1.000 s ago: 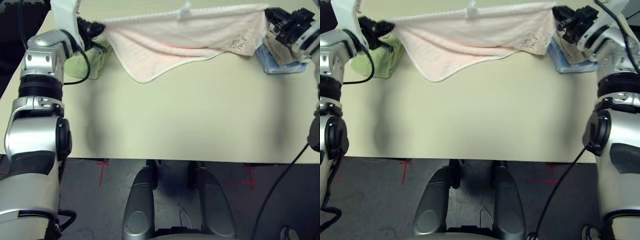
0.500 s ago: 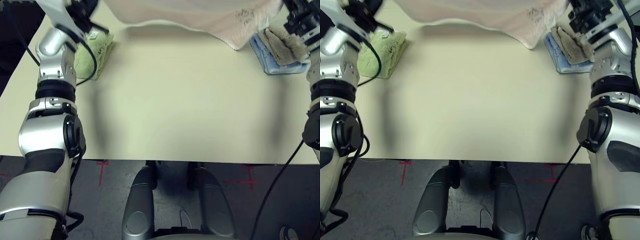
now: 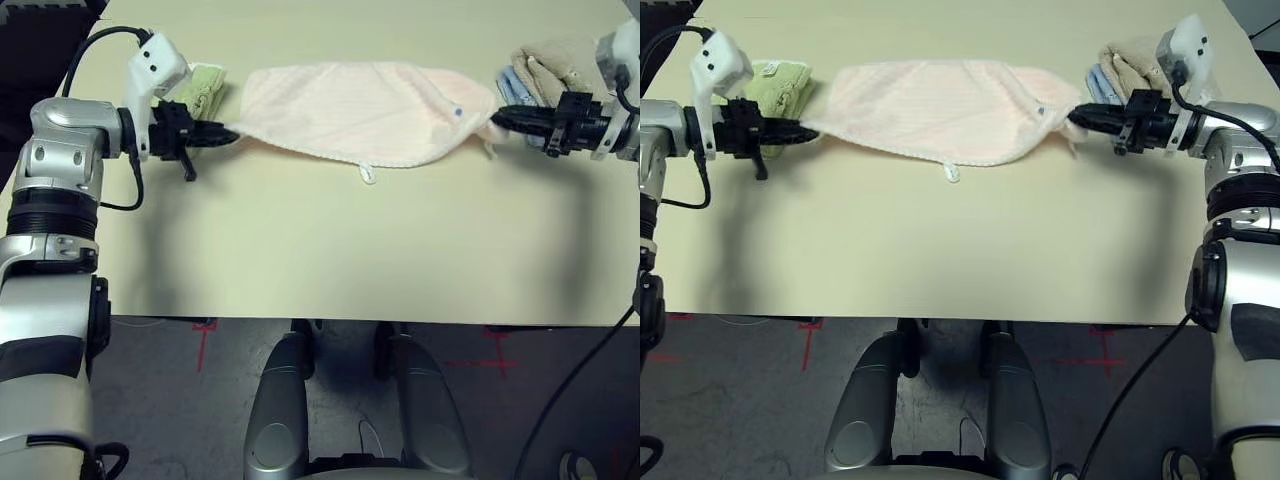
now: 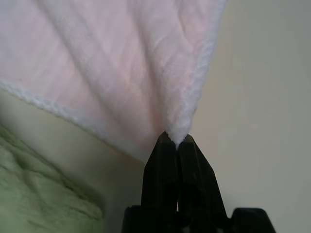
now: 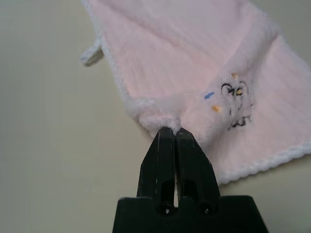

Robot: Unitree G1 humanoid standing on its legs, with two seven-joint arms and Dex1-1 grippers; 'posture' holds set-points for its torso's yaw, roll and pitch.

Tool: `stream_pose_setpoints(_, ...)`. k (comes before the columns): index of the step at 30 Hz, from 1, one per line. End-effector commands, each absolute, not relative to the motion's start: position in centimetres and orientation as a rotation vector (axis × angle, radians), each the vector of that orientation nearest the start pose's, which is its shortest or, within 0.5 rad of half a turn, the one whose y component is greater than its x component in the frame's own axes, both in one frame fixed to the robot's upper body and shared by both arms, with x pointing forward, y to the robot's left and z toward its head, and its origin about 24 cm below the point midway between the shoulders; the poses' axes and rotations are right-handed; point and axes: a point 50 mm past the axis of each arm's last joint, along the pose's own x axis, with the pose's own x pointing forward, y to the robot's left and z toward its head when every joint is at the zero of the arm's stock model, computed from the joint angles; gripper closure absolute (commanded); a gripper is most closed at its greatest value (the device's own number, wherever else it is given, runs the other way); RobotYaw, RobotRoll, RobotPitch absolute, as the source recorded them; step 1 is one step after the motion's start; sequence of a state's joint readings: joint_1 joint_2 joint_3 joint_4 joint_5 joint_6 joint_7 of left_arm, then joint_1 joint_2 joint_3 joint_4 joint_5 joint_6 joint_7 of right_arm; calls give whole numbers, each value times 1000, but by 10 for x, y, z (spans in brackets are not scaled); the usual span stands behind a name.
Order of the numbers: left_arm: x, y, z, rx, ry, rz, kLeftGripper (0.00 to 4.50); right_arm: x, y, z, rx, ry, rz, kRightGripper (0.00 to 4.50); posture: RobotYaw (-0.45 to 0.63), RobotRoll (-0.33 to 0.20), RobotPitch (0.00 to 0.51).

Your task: Fold the towel and set it aside.

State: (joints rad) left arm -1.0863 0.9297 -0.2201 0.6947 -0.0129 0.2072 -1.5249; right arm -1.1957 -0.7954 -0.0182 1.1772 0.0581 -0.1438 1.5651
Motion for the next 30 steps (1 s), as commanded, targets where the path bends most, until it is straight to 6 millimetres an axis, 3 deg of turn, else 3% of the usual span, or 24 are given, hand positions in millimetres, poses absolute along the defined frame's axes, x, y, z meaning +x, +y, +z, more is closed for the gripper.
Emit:
stream_pose_setpoints(1,329,279,250,810,601,-1104,4471,347,-289,239,-600,265,1127,4500,37,0,342)
stream_pose_setpoints(10,326,301,242,1008,695,-1107,4471,321,-317,224,-769,540,1149,4500,31,0,342)
stream_pose_setpoints(16,323,306,243,1014,706,-1122,4471,311,-309,220,-771,562,1246,4500,26,0,341)
stream_pose_setpoints(22,311,299,250,954,740,-1171,4471,302,-300,220,-744,575,1316,4500,26,0,342)
stream_pose_setpoints(30,295,284,259,843,759,-1240,4471,311,-307,228,-803,542,1257,4500,32,0,338)
